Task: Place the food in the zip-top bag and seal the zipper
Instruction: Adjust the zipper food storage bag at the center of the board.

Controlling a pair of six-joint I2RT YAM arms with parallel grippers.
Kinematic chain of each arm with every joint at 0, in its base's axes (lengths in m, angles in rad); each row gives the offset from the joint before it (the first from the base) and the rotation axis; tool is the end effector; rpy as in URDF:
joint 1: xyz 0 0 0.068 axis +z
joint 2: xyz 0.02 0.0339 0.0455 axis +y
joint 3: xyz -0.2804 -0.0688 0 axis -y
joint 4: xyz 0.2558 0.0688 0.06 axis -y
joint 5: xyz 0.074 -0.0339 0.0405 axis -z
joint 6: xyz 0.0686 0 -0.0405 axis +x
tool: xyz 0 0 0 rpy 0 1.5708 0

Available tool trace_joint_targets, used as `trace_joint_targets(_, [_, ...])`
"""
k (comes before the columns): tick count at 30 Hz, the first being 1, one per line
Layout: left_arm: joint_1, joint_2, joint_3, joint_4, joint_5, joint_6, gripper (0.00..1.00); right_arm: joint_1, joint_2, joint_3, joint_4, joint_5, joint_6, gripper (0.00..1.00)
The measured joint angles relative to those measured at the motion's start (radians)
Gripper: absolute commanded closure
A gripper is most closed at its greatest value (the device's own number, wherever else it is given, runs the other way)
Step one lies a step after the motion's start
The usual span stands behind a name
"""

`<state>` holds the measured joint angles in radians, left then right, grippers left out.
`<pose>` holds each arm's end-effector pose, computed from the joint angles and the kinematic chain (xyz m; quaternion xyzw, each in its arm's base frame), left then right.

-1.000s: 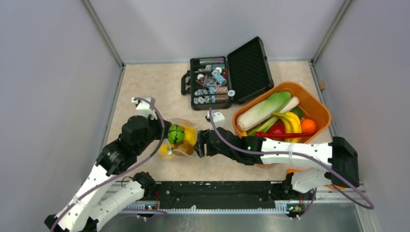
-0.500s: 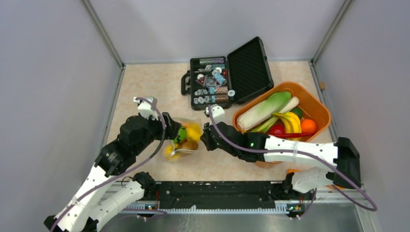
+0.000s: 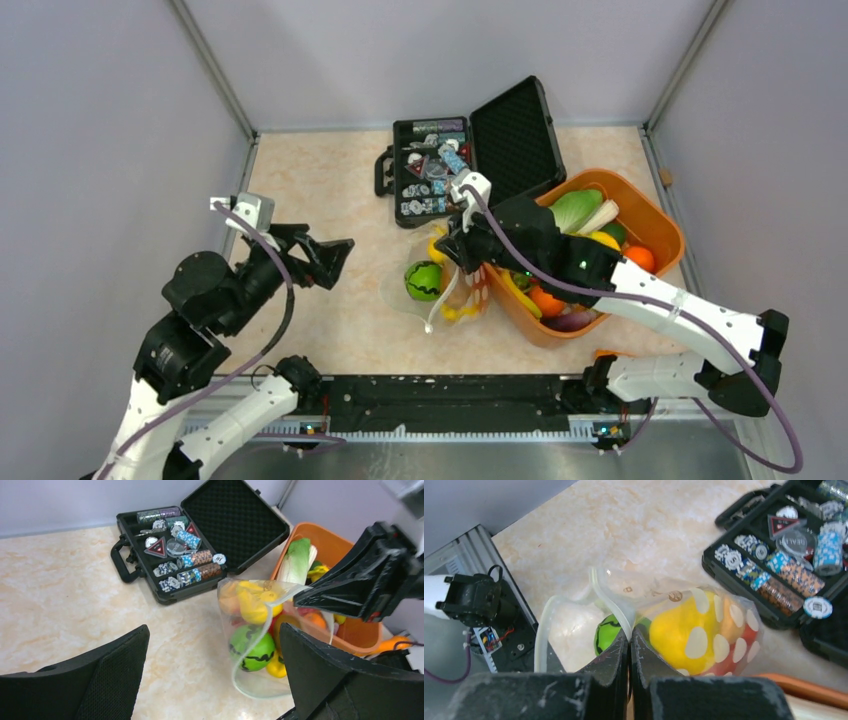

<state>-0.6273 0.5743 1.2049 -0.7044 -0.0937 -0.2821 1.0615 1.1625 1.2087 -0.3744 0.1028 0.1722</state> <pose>0.0829 -0.0522 0.4546 0.0943 0.7265 -0.2677 0.6258 0.1505 0.2551 0.3968 -0.3223 0.7460 0.3022 0.4984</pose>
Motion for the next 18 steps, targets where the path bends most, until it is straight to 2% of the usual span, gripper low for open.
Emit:
trace_joint_targets(5, [0.000, 0.042, -0.003, -0.024, 0.032, 0.057, 0.01, -0.005, 0.049, 0.097, -0.086, -0.102, -0.124, 1.00])
trace_joint_targets(8, [0.000, 0.066, -0.021, -0.023, 0.107, 0.100, 0.02, -0.006, 0.100, 0.163, -0.148, -0.194, -0.207, 1.00])
trace_joint_targets(13, [0.000, 0.062, -0.045, -0.024, 0.251, 0.185, 0.11, -0.011, 0.126, 0.188, -0.240, -0.342, -0.349, 1.00])
trace_joint_targets(18, [0.000, 0.034, -0.060, -0.023, 0.404, 0.276, 0.08, -0.011, 0.140, 0.189, -0.301, -0.460, -0.492, 1.00])
